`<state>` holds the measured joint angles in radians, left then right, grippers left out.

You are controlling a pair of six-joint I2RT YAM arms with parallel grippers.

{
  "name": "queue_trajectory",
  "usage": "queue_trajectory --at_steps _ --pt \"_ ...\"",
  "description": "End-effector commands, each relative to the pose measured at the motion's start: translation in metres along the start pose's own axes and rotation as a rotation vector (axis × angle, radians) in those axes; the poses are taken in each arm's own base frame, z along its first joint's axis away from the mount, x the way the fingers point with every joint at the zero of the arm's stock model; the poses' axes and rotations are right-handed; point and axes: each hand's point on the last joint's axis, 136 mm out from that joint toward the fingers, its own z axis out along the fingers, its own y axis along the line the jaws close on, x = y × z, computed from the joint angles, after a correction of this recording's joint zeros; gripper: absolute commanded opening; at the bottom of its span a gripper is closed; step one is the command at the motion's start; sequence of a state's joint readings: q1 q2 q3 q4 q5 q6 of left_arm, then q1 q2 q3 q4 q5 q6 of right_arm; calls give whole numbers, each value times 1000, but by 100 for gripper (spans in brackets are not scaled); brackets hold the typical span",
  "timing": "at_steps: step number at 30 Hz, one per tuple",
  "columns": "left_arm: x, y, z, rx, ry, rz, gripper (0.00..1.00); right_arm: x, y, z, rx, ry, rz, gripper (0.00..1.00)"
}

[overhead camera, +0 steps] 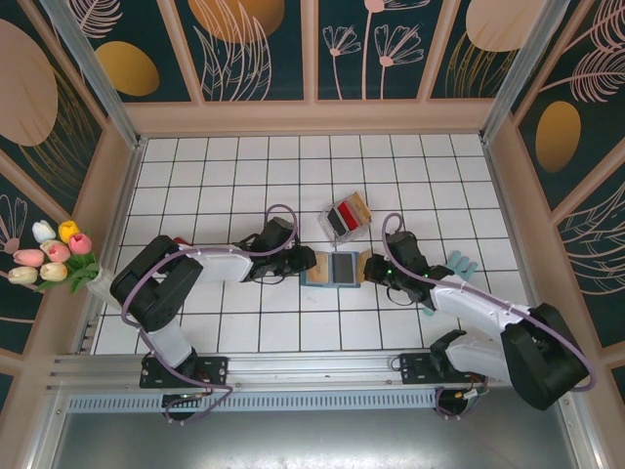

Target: Put the credit cards into the card holder

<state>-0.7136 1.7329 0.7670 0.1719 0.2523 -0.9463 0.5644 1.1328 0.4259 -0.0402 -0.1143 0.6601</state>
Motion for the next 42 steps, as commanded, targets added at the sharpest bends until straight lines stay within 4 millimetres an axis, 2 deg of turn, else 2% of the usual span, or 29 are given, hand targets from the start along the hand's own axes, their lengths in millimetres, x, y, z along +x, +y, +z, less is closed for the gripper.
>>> queue_trajectory --at_steps 1,6,10,18,26,30,34,39,42 --pt "7 8 7 -35 28 0 40 -8 10 -9 -48 -35 -8 0" --pt "7 8 8 -35 30 4 40 -10 16 -10 -57 -23 -14 0" --pt "7 9 8 -35 28 0 40 -9 8 -4 -24 -23 -3 0" --pt "8 9 8 -33 32 1 37 -2 5 5 -27 0 -1 0" --pt "8 9 7 -32 32 2 35 -15 15 -7 -63 -57 13 0" --pt "8 8 8 -30 31 1 35 -13 28 -6 -135 -29 21 0" --pt "7 6 8 -27 29 3 35 -14 33 -4 -156 -20 30 0" --pt "6 6 7 -25 27 3 35 -20 29 -9 -102 -36 32 0" --pt "6 7 8 -27 27 4 35 -22 53 -16 -225 -26 33 0"
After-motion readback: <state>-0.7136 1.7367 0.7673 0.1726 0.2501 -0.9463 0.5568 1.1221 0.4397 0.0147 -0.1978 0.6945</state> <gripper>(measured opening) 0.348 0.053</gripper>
